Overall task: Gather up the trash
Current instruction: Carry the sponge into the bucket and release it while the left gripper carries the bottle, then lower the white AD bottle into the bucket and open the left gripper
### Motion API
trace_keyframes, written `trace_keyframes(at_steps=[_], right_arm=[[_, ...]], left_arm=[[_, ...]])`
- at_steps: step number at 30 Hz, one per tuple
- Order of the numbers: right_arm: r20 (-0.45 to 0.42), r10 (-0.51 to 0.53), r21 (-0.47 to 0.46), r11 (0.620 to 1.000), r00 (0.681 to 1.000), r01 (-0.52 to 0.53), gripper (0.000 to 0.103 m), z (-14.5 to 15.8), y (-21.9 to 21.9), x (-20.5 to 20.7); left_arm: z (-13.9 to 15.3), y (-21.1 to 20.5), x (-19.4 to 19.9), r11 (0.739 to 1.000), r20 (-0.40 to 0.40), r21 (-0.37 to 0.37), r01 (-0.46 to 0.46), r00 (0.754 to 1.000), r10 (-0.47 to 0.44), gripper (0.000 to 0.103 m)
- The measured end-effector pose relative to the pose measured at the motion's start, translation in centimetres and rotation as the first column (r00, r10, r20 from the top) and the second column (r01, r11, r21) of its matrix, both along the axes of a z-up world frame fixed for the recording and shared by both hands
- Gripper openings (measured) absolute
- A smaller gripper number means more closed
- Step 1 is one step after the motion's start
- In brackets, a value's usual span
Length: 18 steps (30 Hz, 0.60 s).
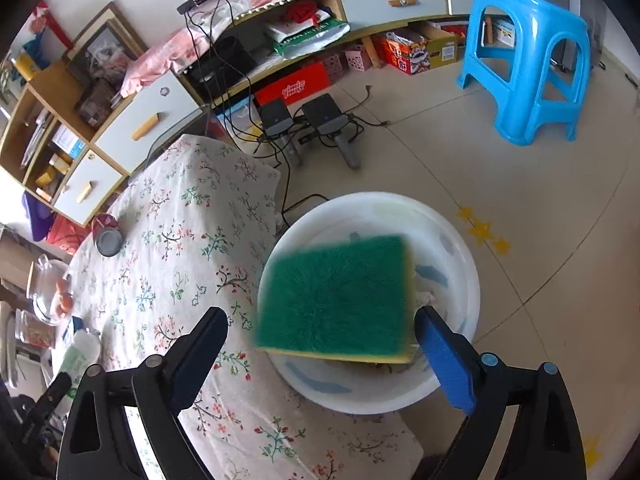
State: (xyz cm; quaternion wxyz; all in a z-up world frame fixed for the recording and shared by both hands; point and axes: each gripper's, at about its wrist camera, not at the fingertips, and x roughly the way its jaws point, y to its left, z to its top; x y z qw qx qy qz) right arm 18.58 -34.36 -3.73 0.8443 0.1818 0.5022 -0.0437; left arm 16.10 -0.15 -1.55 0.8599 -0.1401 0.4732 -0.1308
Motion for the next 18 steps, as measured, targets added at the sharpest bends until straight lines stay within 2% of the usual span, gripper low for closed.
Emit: trace_keyframes(at_steps=[4, 9, 18], right_arm=[[0.003, -0.010, -0.001, 1.000, 1.000, 0.010, 0.096, 0.4, -1.5, -0.8], [0.014, -0.052, -0.021, 0.998, 0.999, 0.052, 0.096, 0.8, -4.0, -2.5], [-0.012, -0.081, -0.019, 0.997, 0.997, 0.080, 0.096, 0.1, -7.9, -5.7]], left_arm=[[0.3, -2.7, 0.2, 0.999, 0.020, 0.021, 0.051, 0.999, -0.051, 0.040], [-0.3, -6.5, 0.9, 0.990, 0.007, 0.070, 0.123, 0.992, -0.124, 0.040], [-2.4, -15.6, 2.5, 0.966, -0.056, 0.022, 0.259, 0.965, -0.257, 0.040]])
